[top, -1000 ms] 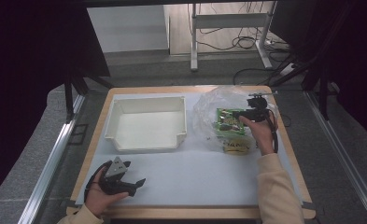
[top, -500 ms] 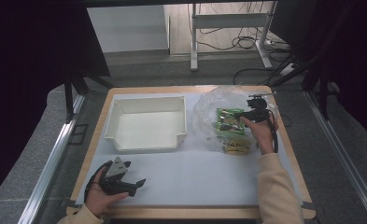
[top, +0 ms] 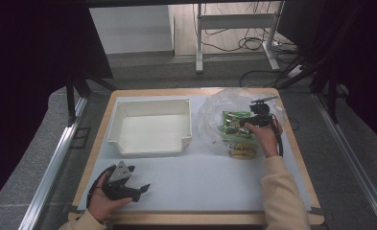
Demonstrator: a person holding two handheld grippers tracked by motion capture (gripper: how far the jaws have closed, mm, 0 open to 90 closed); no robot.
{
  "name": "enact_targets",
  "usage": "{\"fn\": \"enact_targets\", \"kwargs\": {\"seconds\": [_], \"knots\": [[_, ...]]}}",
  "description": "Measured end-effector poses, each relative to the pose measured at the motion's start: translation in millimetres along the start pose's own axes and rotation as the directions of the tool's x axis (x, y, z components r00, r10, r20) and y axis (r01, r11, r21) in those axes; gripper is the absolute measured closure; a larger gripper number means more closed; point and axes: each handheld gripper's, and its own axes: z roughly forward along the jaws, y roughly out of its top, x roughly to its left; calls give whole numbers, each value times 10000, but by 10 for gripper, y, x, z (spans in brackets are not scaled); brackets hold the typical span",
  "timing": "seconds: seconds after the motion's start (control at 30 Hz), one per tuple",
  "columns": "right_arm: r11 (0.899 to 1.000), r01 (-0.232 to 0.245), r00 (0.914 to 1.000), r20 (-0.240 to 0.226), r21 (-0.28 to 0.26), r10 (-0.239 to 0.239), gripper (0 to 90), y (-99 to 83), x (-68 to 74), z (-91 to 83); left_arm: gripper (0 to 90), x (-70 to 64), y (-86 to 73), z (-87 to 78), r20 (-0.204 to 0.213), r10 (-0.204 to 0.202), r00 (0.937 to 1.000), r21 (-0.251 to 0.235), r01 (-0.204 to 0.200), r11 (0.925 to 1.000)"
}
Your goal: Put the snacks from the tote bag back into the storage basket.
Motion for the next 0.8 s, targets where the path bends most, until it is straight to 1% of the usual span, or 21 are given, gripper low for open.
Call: {"fn": "enact_targets", "kwargs": {"seconds": [0.1, 0.17, 0.23, 0.3, 0.37, 0.43, 0.53, 0.6, 0.7, 0.73, 0.8], "knots": [[9998, -145, 9999, 88, 122, 144, 526, 21, 16, 33, 117, -6, -1, -8, 75, 46, 10000, -43, -45, 10000], [9995, -245, 9993, 288, 210, 239, 530, 43, 3, 43, 117, -2, -3, -21, 147, 70, 9999, -92, -69, 9999], [9991, -370, 9980, 518, 189, 360, 536, 66, -19, 23, 118, 2, -5, -33, 188, 62, 9998, -168, -59, 9998], [9989, -412, 9972, 632, 209, 398, 540, 85, -42, 10, 118, 8, -6, -43, 251, 52, 9997, -239, -46, 9997], [9982, -491, 9964, 703, 357, 465, 546, 96, -67, 25, 119, 11, -7, -50, 292, 52, 9996, -306, -43, 9995], [9958, -681, 9949, 783, 613, 633, 555, 93, -94, 71, 119, 10, -8, -57, 325, 65, 9995, -349, -53, 9994], [9920, -910, 9936, 749, 876, 845, 567, 67, -132, 134, 120, 7, -8, -62, 356, 66, 9993, -398, -52, 9992], [9906, -1072, 9930, 589, 852, 1024, 586, 57, -147, 146, 120, 7, -8, -60, 370, 51, 9993, -402, -36, 9992], [9896, -1091, 9929, 581, 934, 1040, 627, 57, -133, 155, 120, 8, -5, -58, 389, 54, 9992, -349, -40, 9994], [9887, -1144, 9921, 628, 971, 1086, 641, 58, -121, 164, 120, 6, -5, -57, 391, 55, 9992, -344, -42, 9994], [9872, -1229, 9914, 575, 1019, 1175, 680, 59, -108, 175, 120, 2, -4, -59, 387, 34, 9992, -360, -20, 9994]]}}
